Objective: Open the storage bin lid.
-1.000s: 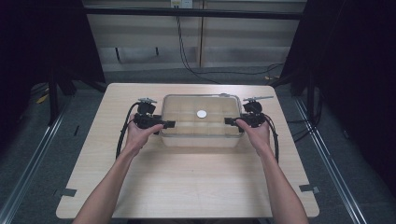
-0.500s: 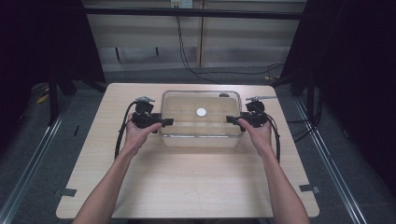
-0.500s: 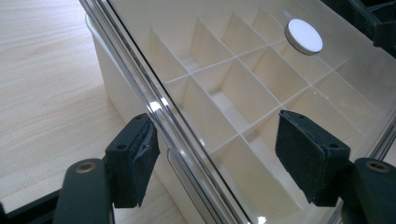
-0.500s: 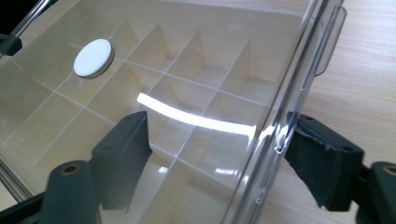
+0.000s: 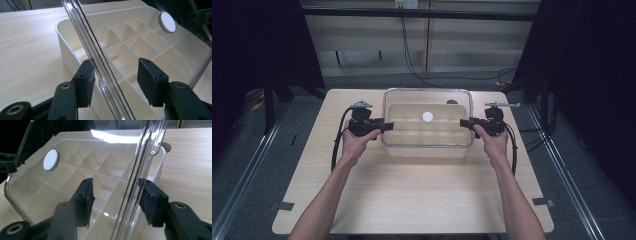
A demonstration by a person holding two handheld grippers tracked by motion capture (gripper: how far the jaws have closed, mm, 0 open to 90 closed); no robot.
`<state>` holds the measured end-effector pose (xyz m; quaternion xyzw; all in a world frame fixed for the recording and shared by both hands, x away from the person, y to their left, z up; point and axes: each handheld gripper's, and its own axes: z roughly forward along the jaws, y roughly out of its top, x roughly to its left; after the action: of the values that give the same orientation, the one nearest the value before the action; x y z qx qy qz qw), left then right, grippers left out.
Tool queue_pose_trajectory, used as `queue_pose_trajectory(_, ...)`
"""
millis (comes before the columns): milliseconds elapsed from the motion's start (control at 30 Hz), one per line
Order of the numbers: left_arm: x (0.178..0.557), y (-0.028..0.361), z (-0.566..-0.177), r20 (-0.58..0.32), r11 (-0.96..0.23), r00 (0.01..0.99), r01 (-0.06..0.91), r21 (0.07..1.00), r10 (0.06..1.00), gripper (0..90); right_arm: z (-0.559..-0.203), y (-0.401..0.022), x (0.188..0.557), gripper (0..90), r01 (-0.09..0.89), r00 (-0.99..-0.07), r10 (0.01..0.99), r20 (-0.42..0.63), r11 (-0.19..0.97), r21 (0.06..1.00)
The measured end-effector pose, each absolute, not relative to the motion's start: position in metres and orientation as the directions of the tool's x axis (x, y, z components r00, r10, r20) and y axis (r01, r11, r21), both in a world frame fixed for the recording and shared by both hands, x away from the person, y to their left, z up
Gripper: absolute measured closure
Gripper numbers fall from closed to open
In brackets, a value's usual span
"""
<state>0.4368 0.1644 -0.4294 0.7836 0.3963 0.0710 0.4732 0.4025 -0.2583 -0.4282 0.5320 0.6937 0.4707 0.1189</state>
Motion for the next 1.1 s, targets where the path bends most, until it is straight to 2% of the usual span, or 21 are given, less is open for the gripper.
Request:
queue_pose_trajectory(267, 0.433, 0.170, -0.422, -0.262, -0.230, 0.688, 0.536, 0.812, 0.677, 57.2, -0.423, -0.262, 0.399, 55.9, 0.619, -0.405, 0.839, 0.363, -0.040, 0.784)
queue_pose_trajectory(633, 0.423, 0.175, -0.413, -0.252, -0.221, 0.699, 0.511, 0.831, 0.669, 63.7, -0.410, -0.265, 0.389, 62.7, 0.592, -0.415, 0.830, 0.372, -0.063, 0.803)
queue_pose_trajectory(1100, 0.417, 0.181, -0.406, -0.250, -0.210, 0.703, 0.498, 0.841, 0.666, 68.3, -0.402, -0.262, 0.382, 65.2, 0.570, -0.433, 0.829, 0.355, -0.053, 0.820)
